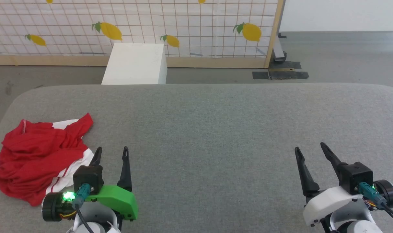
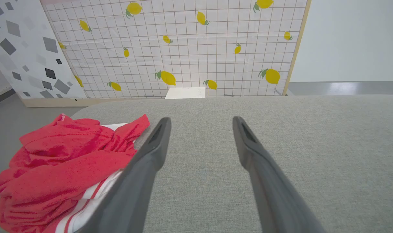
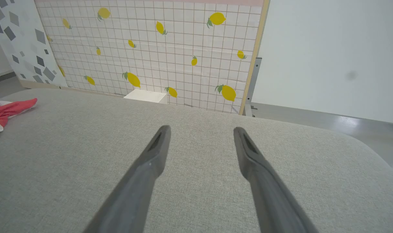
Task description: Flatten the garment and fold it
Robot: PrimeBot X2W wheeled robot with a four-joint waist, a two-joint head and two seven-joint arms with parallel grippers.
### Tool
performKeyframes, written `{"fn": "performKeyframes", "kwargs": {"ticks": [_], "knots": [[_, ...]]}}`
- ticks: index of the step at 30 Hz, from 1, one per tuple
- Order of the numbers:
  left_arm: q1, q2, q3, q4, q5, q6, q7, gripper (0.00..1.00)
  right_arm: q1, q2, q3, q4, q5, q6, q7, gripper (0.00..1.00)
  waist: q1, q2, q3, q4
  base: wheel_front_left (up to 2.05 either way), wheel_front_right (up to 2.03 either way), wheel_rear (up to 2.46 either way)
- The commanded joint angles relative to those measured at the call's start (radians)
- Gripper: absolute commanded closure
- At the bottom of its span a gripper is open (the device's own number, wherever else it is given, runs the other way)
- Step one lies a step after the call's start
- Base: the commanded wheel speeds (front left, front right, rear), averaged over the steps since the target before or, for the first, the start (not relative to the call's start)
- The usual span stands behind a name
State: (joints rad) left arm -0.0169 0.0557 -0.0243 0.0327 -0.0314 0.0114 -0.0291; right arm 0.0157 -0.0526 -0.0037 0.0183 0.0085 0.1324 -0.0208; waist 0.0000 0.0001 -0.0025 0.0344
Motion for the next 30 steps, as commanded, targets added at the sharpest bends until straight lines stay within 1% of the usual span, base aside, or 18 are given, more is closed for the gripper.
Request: {"fn": "performKeyframes", "kwargs": {"ticks": [1,18,30], "knots": [[-0.011,0.001,-0.004,0.008,-0.01,0.01,-0.012,0.0,-0.009,0.0,0.0,0.005,0.005,0.0,-0.01,0.0,0.0,-0.0001,-0.001,0.013,0.0,0.0,0.0],[0.006,0.017,0.008,0.016,-0.046,0.043,-0.047,0.0,-0.019,0.001,0.019,0.029,0.019,0.0,-0.035,0.0,0.0,-0.0001,-0.007,0.125,0.0,0.0,0.0],[0.02,0.026,0.011,0.016,-0.068,0.06,-0.072,0.0,-0.026,0.001,0.026,0.044,0.026,-0.001,-0.052,0.0,0.0,-0.0001,-0.007,0.191,0.0,0.0,0.0]]}}
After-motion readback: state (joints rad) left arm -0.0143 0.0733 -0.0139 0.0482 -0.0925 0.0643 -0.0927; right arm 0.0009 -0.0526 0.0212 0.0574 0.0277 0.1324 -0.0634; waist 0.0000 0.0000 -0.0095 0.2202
